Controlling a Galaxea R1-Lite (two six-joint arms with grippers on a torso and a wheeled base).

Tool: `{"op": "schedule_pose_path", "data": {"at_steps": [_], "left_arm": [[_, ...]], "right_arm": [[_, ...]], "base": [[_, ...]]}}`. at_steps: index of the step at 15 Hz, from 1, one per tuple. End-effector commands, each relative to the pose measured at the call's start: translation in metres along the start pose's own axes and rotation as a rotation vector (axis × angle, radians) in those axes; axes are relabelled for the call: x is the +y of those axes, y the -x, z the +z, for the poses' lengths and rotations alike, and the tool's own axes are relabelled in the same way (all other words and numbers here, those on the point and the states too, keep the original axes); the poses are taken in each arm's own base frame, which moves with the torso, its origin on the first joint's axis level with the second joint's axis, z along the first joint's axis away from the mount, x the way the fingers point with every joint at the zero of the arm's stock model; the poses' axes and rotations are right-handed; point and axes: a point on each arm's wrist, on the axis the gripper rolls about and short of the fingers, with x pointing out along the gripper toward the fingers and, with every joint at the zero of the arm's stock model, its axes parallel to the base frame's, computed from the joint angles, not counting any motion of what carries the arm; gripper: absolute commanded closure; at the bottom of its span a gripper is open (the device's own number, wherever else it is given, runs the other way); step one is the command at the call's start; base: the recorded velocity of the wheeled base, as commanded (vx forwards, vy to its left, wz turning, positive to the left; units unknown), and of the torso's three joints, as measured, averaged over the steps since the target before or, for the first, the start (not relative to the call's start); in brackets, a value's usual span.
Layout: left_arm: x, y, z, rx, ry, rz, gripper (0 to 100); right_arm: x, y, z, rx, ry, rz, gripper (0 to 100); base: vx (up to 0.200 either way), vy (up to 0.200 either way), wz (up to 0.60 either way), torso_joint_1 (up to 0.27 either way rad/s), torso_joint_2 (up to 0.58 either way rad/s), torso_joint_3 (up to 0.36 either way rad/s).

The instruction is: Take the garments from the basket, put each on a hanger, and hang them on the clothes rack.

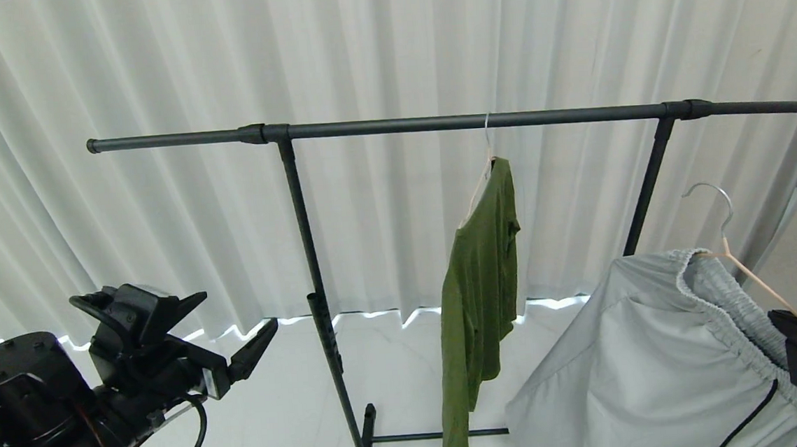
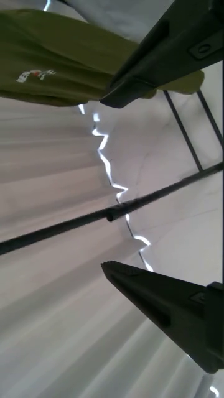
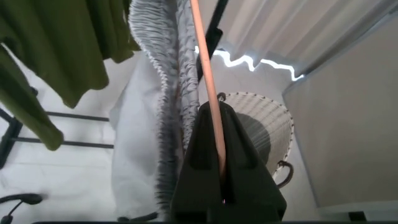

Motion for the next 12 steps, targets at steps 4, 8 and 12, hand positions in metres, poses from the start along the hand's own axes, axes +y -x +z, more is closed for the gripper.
{"op": "schedule_pose_path", "data": {"at_steps": [4,8,12], "left_arm": [[-0.0012,0.0041,0.0004,0.001,-0.001,0.0,0],[-0.0009,0.0036,0.0009,-0.002,-0.002,0.001,0],[-0.0031,0.0033,0.0002,0.002,-0.018,-0.01,0]], "right_arm": [[0.0014,0.0001,0.0009,-0.005,0.0,0.008,100],[0.003,0.0005,0.0013,-0.009,0.003,0.018,100],[0.003,0.0009,0.001,-0.009,0.003,0.018,100]], "base": [[0.0,0.0,0.0,0.0,0.0,0.0],[0.1,0.0,0.0,0.0,0.0,0.007],[0.2,0.0,0.0,-0.001,0.0,0.005]]}}
